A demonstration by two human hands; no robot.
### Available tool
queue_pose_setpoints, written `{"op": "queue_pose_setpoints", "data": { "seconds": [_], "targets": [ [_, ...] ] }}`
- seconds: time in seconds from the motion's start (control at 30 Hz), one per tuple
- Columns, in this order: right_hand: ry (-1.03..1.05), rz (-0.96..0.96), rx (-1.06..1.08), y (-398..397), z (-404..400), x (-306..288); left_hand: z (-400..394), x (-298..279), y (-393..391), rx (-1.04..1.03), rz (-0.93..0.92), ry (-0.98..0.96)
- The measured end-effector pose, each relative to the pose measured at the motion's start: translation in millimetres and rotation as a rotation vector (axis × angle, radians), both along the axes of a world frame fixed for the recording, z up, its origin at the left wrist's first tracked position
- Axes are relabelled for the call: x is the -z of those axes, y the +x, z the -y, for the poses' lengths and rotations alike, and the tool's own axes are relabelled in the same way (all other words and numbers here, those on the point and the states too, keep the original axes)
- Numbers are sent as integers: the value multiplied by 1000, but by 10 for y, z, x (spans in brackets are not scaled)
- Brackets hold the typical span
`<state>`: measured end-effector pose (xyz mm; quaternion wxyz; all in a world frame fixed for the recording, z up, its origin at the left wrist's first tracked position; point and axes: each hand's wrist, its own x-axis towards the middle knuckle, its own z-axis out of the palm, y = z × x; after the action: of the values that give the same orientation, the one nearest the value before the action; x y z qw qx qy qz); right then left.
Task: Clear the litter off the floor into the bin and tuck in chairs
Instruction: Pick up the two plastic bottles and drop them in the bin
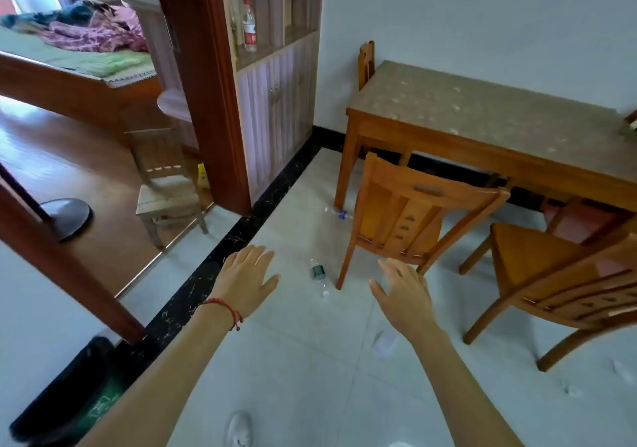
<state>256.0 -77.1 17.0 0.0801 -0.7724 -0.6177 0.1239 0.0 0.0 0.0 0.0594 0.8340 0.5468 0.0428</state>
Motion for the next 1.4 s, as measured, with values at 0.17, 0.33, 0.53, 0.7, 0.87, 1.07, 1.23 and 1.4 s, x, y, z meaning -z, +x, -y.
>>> {"op": "queue_pose_setpoints", "data": {
  "seconds": [0.17, 0.33, 0.53, 0.7, 0.87, 1.07, 1.23, 1.4],
  "targets": [
    [9, -7, 19, -176, -620, 106, -639, 169, -151, 11, 56, 31],
    [-23, -27, 42, -441, -1291, 278, -1343, 301, -397, 37, 46, 4],
    [-62, -44, 57, -710, -2019, 470, -2117, 400, -663, 47, 68, -25],
    [-116, -44, 53, -752, -2568, 598, -2651, 554, -688, 50, 65, -56],
    [-115, -62, 61, -601, -3241, 717, -3361, 664, -501, 70, 54, -69],
    [-139, -101, 92, -317, -4196, 855, -4300, 715, -156, 93, 36, -95],
    [-142, -147, 142, -93, -4872, 867, -5009, 637, 133, 121, -24, -76],
    [-150, -187, 190, 79, -5352, 903, -5603, 668, 350, 188, -66, -98]
  ]
}}
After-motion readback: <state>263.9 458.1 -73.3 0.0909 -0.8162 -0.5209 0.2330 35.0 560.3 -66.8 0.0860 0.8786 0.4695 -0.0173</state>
